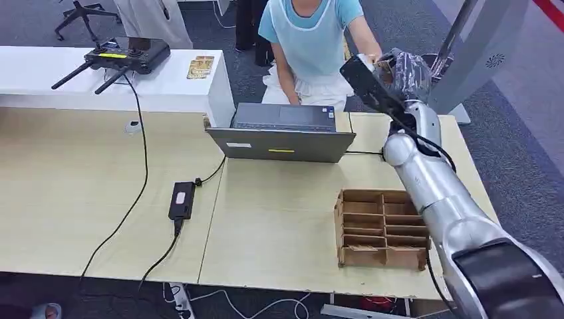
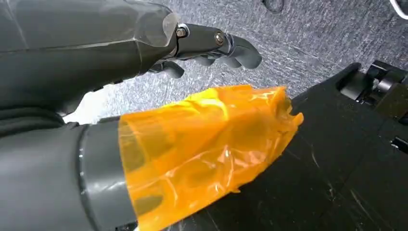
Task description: Pass the card to the sensor for recognition and then transmit it.
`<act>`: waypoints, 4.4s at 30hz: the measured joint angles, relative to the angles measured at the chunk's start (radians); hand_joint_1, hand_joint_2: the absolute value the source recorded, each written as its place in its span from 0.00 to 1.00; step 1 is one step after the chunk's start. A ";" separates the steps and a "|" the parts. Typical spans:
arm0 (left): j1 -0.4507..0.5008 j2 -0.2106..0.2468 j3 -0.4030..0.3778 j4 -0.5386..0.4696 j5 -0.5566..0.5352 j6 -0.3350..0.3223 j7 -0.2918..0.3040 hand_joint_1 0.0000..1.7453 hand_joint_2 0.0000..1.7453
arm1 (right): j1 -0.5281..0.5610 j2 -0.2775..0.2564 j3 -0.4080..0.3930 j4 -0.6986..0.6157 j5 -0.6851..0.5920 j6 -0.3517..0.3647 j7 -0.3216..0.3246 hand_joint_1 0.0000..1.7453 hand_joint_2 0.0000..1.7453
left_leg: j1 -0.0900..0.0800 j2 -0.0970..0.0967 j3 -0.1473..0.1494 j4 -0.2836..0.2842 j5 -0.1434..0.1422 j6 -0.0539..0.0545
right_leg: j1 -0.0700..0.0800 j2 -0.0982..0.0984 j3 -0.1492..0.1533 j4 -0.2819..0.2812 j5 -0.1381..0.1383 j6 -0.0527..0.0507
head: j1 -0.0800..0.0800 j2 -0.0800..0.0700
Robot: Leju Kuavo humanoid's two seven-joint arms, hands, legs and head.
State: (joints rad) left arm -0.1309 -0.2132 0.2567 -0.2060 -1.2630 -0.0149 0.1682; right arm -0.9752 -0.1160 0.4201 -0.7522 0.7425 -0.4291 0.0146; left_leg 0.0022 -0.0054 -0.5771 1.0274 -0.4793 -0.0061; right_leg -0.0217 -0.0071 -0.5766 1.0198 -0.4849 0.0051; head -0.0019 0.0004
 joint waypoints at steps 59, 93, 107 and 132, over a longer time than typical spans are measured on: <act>0.031 0.001 -0.009 0.000 -0.056 0.064 -0.045 0.00 0.00 | 0.448 -0.480 -0.438 -0.097 -1.055 0.888 -0.287 1.00 1.00 | 0.000 -0.006 -0.004 0.002 -0.002 0.003 | 0.000 -0.005 -0.001 -0.002 0.000 0.002 | 0.000 0.000; 0.026 -0.009 -0.161 0.000 -0.232 -0.008 -0.088 0.00 0.00 | 0.605 -0.586 -0.397 -0.178 -0.982 0.935 -0.272 1.00 1.00 | 0.000 -0.005 -0.004 0.002 -0.002 0.003 | 0.000 -0.004 -0.001 -0.002 0.000 0.002 | 0.000 0.000; 0.021 -0.010 -0.214 0.000 -0.254 -0.008 -0.098 0.00 0.00 | 0.623 -0.591 -0.343 -0.101 -0.958 0.894 -0.319 1.00 1.00 | 0.000 -0.005 -0.004 0.002 -0.002 0.003 | 0.000 -0.004 -0.001 -0.002 0.000 0.002 | -0.001 0.000; 0.009 -0.015 -0.404 0.000 -0.297 -0.048 -0.179 0.00 0.00 | 0.724 -0.611 -0.427 -0.095 -0.942 0.901 -0.337 1.00 1.00 | -0.001 -0.005 -0.004 0.002 -0.002 0.003 | -0.001 -0.004 -0.001 -0.002 0.000 0.002 | 0.000 0.000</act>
State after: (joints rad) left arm -0.1223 -0.2285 -0.1472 -0.2056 -1.5603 -0.0629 -0.0107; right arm -0.2510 -0.7267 -0.0065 -0.8469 -0.1995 0.4715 -0.3220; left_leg 0.0016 -0.0103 -0.5814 1.0298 -0.4813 -0.0030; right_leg -0.0223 -0.0107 -0.5777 1.0175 -0.4851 0.0072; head -0.0023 0.0004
